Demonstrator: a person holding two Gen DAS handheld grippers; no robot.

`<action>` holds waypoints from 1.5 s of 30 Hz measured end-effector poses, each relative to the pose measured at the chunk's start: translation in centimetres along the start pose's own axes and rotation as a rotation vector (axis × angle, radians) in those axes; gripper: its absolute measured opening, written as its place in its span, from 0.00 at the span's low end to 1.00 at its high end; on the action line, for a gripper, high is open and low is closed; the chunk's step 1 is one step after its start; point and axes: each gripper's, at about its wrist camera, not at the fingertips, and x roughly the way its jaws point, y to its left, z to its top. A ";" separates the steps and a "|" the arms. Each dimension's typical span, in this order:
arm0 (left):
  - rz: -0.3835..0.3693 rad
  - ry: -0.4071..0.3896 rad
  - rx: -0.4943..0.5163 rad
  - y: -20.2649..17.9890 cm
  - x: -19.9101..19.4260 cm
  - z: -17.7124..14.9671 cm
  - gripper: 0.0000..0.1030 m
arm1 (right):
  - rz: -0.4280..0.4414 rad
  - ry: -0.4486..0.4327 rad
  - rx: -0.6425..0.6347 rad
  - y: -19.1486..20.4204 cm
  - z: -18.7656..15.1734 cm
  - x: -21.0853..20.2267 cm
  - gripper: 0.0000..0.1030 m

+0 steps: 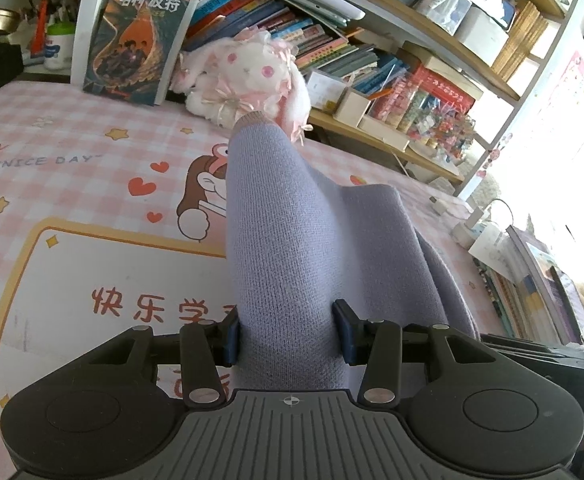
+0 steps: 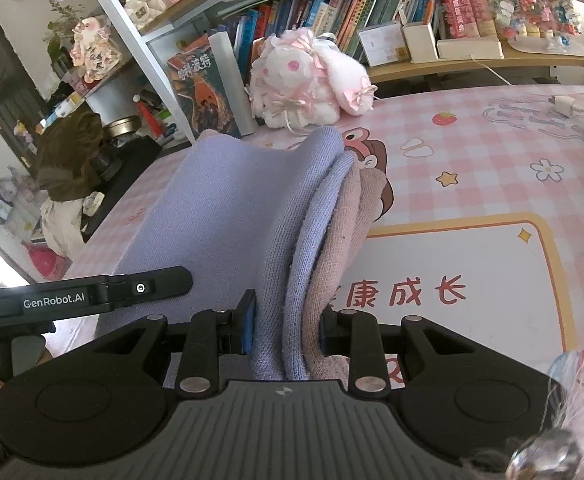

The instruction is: Fold clothes

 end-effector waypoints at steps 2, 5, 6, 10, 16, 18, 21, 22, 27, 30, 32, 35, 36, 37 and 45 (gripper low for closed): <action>-0.015 0.003 0.007 0.8 0.0 0.2 0.43 | -0.013 -0.004 0.004 0.6 -0.1 0.2 0.25; -0.038 0.006 0.020 2.2 -0.2 0.6 0.43 | -0.037 -0.011 0.011 1.8 -0.2 0.7 0.25; -0.046 0.010 0.022 2.9 -0.3 0.9 0.43 | -0.045 -0.015 0.013 2.3 -0.3 1.0 0.25; -0.079 0.025 0.032 5.8 -0.9 2.0 0.43 | -0.079 -0.025 0.023 5.2 -0.5 2.3 0.25; -0.114 0.046 0.051 10.5 -1.7 3.5 0.43 | -0.123 -0.036 0.027 10.1 -0.8 4.8 0.25; -0.121 0.053 0.055 12.0 -2.0 3.9 0.43 | -0.134 -0.038 0.033 11.6 -0.9 5.8 0.25; -0.128 0.063 0.057 14.4 -2.3 4.3 0.43 | -0.147 -0.036 0.045 13.7 -1.2 7.3 0.25; -0.127 0.066 0.053 15.2 -2.4 4.4 0.43 | -0.149 -0.034 0.048 14.3 -1.3 7.8 0.25; -0.121 0.076 0.025 18.5 -2.8 5.1 0.43 | -0.149 -0.016 0.051 16.9 -1.3 10.4 0.25; -0.118 0.074 0.007 19.9 -2.3 6.0 0.43 | -0.142 -0.007 0.038 18.0 -1.0 11.8 0.25; -0.115 0.070 0.000 20.5 -1.4 7.0 0.43 | -0.134 -0.004 0.035 18.4 -0.4 12.7 0.25; -0.110 0.064 -0.009 21.4 0.0 8.6 0.43 | -0.121 0.004 0.031 18.3 1.0 14.3 0.25; -0.108 0.062 -0.012 21.7 0.5 9.1 0.43 | -0.114 0.008 0.021 18.2 1.8 15.0 0.25; -0.106 0.060 -0.015 22.0 0.9 9.7 0.43 | -0.108 0.009 0.012 18.0 2.6 15.6 0.25; -0.074 0.051 -0.032 24.0 5.7 13.8 0.43 | -0.084 0.030 -0.030 15.4 8.0 21.6 0.25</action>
